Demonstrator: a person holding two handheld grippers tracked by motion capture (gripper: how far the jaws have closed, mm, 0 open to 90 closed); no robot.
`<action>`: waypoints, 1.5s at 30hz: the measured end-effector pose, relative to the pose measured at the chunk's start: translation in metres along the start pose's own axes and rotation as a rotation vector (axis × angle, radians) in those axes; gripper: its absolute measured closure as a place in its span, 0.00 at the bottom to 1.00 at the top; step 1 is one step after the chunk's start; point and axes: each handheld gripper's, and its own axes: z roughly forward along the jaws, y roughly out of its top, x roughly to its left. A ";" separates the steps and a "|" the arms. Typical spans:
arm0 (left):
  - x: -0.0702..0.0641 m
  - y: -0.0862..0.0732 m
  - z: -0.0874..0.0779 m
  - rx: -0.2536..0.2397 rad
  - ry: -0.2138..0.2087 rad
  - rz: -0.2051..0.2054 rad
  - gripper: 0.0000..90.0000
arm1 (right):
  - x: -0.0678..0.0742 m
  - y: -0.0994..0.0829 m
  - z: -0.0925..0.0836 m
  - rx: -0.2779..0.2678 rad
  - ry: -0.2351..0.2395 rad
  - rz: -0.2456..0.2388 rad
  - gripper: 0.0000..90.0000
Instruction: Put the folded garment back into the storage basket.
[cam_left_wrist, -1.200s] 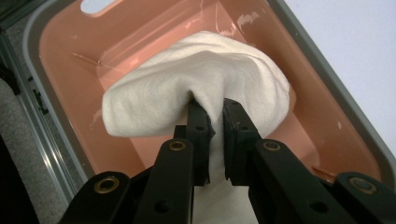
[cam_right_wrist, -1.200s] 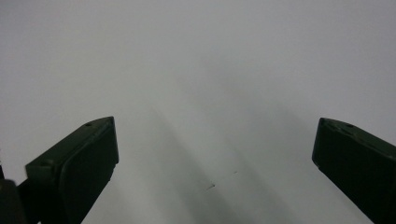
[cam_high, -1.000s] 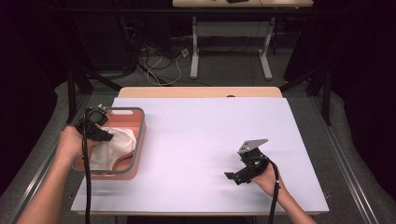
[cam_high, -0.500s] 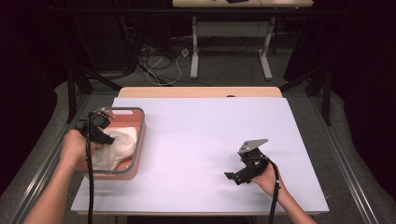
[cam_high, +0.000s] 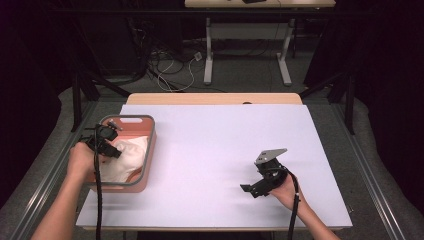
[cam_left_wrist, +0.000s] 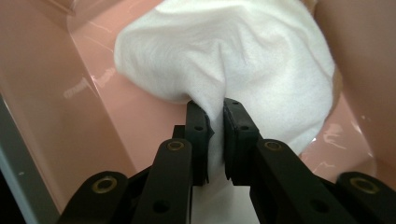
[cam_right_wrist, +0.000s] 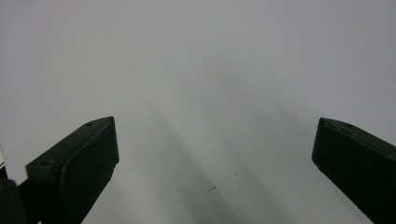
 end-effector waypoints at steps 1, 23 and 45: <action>0.000 0.000 0.002 0.006 0.002 0.001 0.90 | 0.000 0.000 0.000 0.000 0.001 -0.001 0.00; 0.014 -0.007 0.033 0.024 0.076 -0.130 0.89 | 0.003 0.003 0.003 0.005 0.009 -0.021 0.01; 0.005 -0.014 -0.004 -0.051 0.086 -0.112 0.16 | 0.007 0.001 -0.005 0.005 -0.013 -0.023 0.01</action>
